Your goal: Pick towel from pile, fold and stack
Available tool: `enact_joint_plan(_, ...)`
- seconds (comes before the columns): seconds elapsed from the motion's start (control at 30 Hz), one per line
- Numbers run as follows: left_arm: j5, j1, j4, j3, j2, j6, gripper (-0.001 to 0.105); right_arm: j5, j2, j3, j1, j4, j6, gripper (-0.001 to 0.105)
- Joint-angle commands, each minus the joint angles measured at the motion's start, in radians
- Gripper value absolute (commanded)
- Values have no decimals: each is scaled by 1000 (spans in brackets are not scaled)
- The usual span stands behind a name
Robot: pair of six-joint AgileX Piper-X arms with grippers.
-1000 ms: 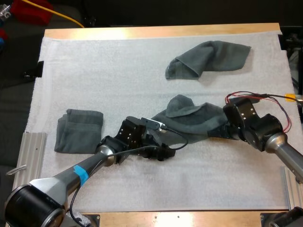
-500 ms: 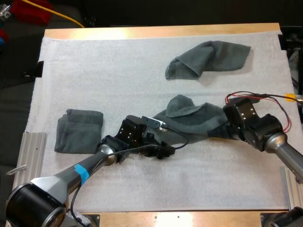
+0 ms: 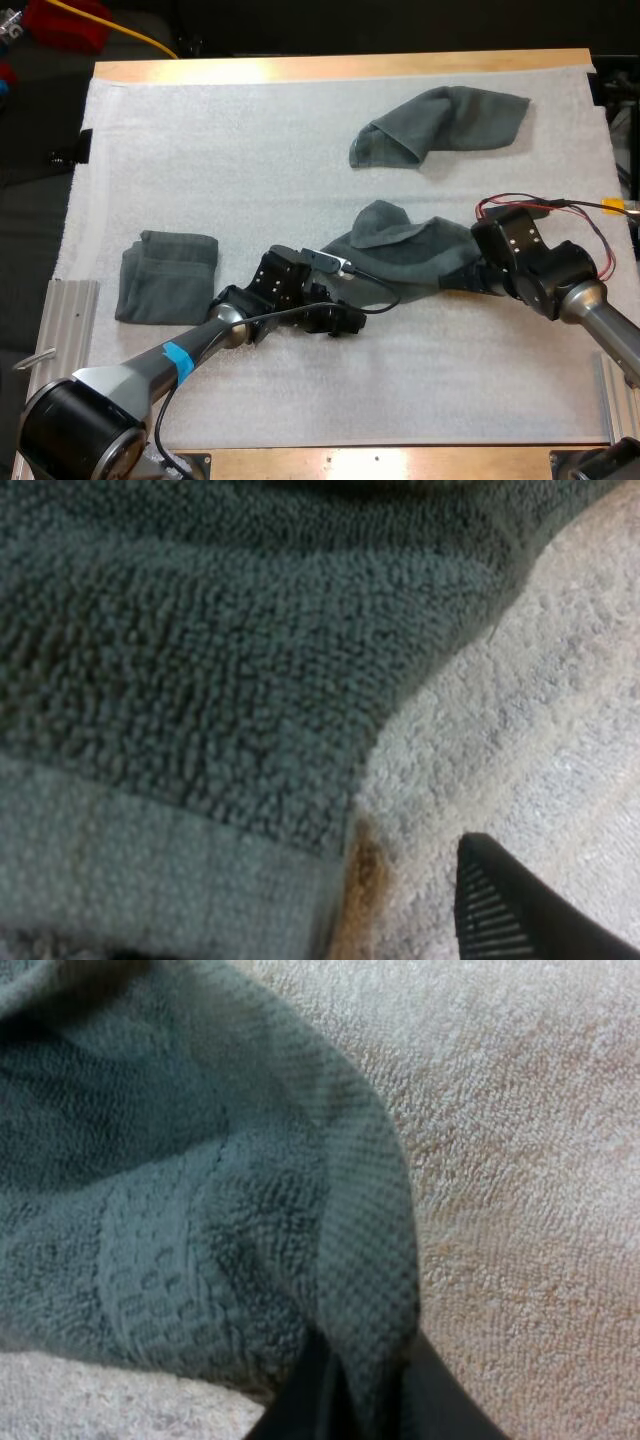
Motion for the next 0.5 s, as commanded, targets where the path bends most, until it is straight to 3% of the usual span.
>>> enact_joint_plan(0.0,1,-7,8,-6,2,-1,40,8,-8,-2,-4,7,3,3)
enact_joint_plan(0.33,-39,-7,34,-6,2,-1,2,8,-8,-2,-4,8,3,3)
enact_joint_plan(0.47,-35,-7,53,-6,-19,8,0,8,-8,-2,-4,8,3,3)
